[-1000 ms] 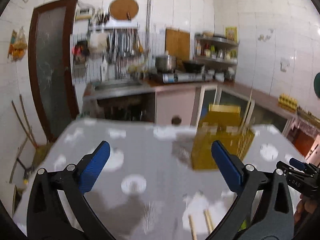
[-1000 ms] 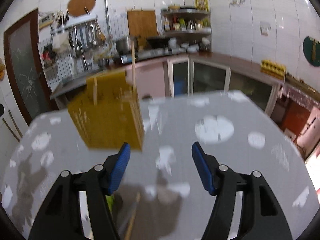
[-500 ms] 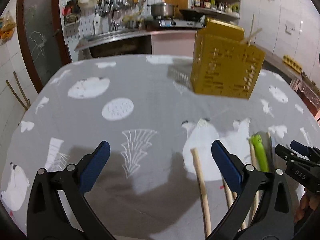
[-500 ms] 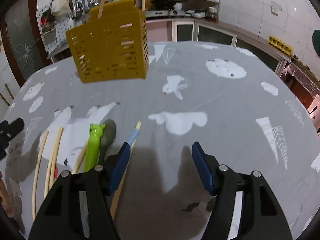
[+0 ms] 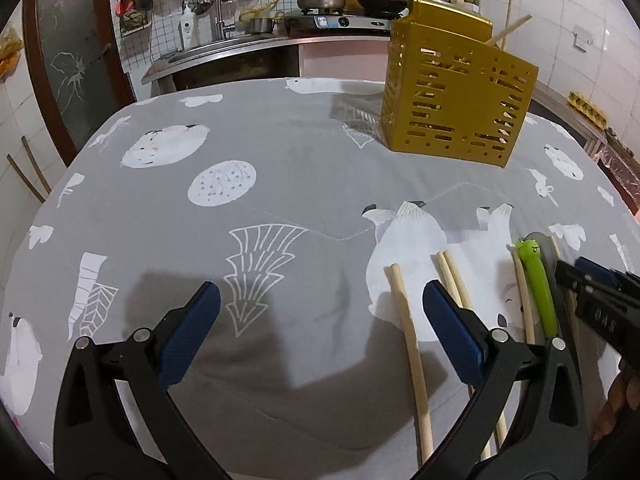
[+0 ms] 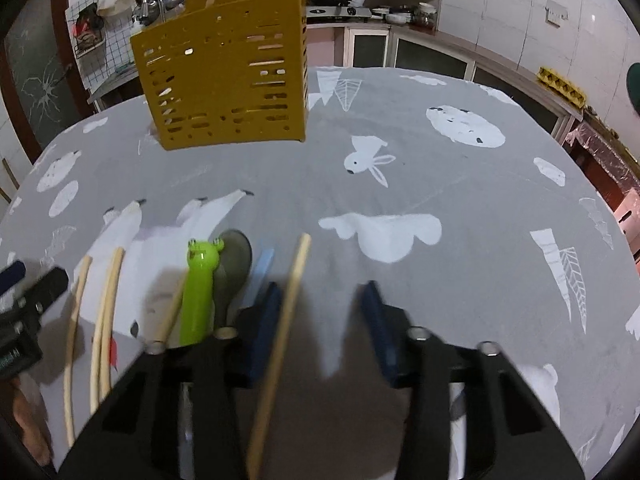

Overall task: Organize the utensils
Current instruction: 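Lower the right tool onto another chopstick and close it while the left tool grasps one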

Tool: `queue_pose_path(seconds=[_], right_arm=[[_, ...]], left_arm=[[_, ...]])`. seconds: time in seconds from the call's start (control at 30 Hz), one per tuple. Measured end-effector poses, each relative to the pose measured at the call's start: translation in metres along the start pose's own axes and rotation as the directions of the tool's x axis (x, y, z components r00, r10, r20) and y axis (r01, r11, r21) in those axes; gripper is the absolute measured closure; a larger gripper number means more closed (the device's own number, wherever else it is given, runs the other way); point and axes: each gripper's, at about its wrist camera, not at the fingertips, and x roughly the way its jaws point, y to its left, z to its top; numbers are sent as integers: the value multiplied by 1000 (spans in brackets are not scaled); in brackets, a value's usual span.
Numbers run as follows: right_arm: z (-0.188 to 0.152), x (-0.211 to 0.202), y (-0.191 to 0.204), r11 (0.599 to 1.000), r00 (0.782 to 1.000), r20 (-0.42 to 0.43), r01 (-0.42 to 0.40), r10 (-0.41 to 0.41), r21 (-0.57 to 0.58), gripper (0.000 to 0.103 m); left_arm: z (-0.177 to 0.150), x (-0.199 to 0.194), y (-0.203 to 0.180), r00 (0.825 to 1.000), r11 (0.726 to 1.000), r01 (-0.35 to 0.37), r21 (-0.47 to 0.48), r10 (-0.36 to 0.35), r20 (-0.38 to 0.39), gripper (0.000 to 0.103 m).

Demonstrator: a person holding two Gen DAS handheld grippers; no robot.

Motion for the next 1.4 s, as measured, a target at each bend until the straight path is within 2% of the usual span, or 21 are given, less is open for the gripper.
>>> queue_pose_path(seconds=[0.1,0.17,0.23,0.4,0.5,0.63,0.87,1.07,1.2,1.4], right_arm=[[5,5,2,1000,1000,0,1,-1,2,78],[7,7,3,1000,1000,7,-5,5,4,87],[7,7,3,1000,1000,14,-17,17,0,92],[5,6,0,999,999,24,-40,40,12,93],[5,6,-1,999,999,29,-46,45,15,93],[5,7,-3,998,998,30,-53,53,19,93],[6,7,-5,998,998,28,-63,62,28,93],[7,7,-6,996,997,31,-76,75,37,94],[8,4,-7,996,996,36,-81,80,36,95],[12,-8,-10,995,994,65,-91,89,38,96]], left_arm=[[-1,2,-3,1000,1000,10,3,-10,-10,5],[-2,3,-5,1000,1000,15,9,-15,-15,5],[-3,5,-7,1000,1000,17,14,-16,-20,11],[-6,11,-15,998,999,39,31,-38,-54,29],[-7,12,-22,998,998,30,47,-27,-59,36],[-6,12,-33,997,997,38,74,-33,-67,57],[-1,16,-37,994,996,44,73,-36,-100,72],[5,19,-35,992,997,51,52,-45,-116,94],[7,18,-34,991,997,64,44,-58,-116,96],[10,7,-29,994,996,86,31,-83,-75,97]])
